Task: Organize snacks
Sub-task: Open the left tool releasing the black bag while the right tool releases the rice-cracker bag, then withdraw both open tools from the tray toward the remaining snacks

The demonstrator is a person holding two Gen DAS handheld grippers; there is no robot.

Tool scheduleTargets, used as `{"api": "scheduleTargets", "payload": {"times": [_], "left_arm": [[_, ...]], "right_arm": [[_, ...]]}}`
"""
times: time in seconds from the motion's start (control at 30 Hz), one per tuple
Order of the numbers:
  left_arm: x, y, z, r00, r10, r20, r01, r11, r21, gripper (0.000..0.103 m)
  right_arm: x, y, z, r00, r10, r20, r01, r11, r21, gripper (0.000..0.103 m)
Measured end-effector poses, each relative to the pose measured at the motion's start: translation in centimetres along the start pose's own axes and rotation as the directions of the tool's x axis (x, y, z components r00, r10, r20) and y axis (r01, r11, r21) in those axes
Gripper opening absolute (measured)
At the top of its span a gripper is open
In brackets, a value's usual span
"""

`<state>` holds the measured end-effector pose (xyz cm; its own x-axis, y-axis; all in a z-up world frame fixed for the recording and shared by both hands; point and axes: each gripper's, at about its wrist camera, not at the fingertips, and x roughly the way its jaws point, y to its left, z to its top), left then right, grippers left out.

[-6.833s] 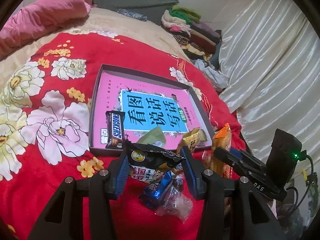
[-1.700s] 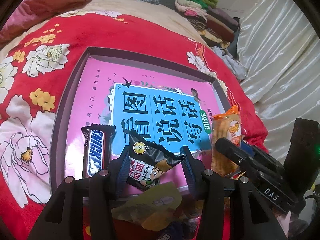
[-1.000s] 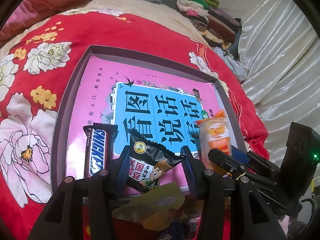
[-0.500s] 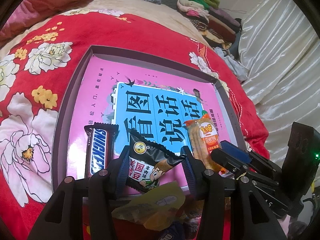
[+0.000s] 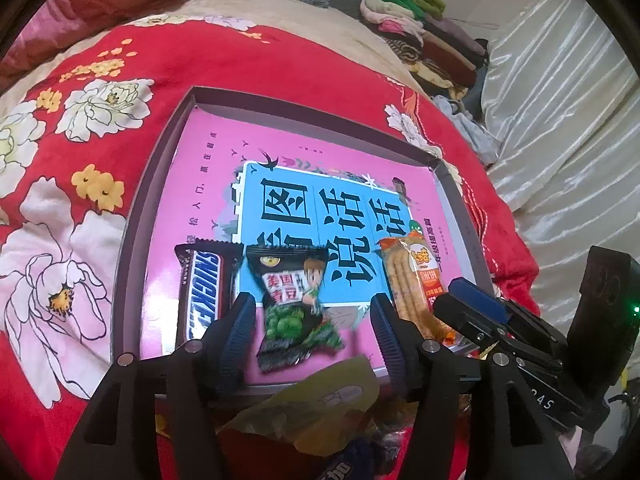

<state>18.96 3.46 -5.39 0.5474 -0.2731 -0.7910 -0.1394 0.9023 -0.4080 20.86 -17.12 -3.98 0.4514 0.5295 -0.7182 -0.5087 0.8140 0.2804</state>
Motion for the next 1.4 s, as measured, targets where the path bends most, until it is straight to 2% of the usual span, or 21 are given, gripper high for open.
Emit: {"api": "scheduleTargets", "payload": {"times": [0.27,0.4,0.63,1.03,1.2,1.4], "left_arm": [[-0.6,-0.2,0.1,1.0,0.007,0.014,-0.007,1.0,0.011,0.066],[-1.1,-0.4,0.1,1.0,0.01,0.024,-0.01,1.0,0.017,0.074],[-2.3,-0.7,0.5,0.998,0.018,0.055,-0.019,1.0,0.022,0.077],[-4.9,-0.6,0.3,0.995,0.0,0.096,-0.003,1.0,0.028,0.078],[-5.5,-0.2,-0.1,0.995,-0.054,0.08,0.054,0.999,0.001,0.078],[-6.4,-0.5,-0.6,0.994,-0.039,0.103,0.038,0.999,0.019,0.078]], "right_arm": [[-0.5,-0.3,0.2,1.0,0.001,0.023,-0.002,1.0,0.013,0.048],[-0.9,-0.4,0.3,0.999,0.0,0.037,-0.001,1.0,0.018,0.05],[-1.5,-0.7,0.6,0.998,-0.001,0.06,0.0,1.0,0.029,0.054],[-3.1,-1.3,1.0,0.993,0.014,0.119,-0.021,0.998,0.055,0.059],[-3.6,-1.5,1.2,0.991,0.026,0.134,-0.034,0.998,0.06,0.061],[-4.5,-1.0,1.3,0.985,0.036,0.168,-0.042,0.998,0.036,0.068]]}}
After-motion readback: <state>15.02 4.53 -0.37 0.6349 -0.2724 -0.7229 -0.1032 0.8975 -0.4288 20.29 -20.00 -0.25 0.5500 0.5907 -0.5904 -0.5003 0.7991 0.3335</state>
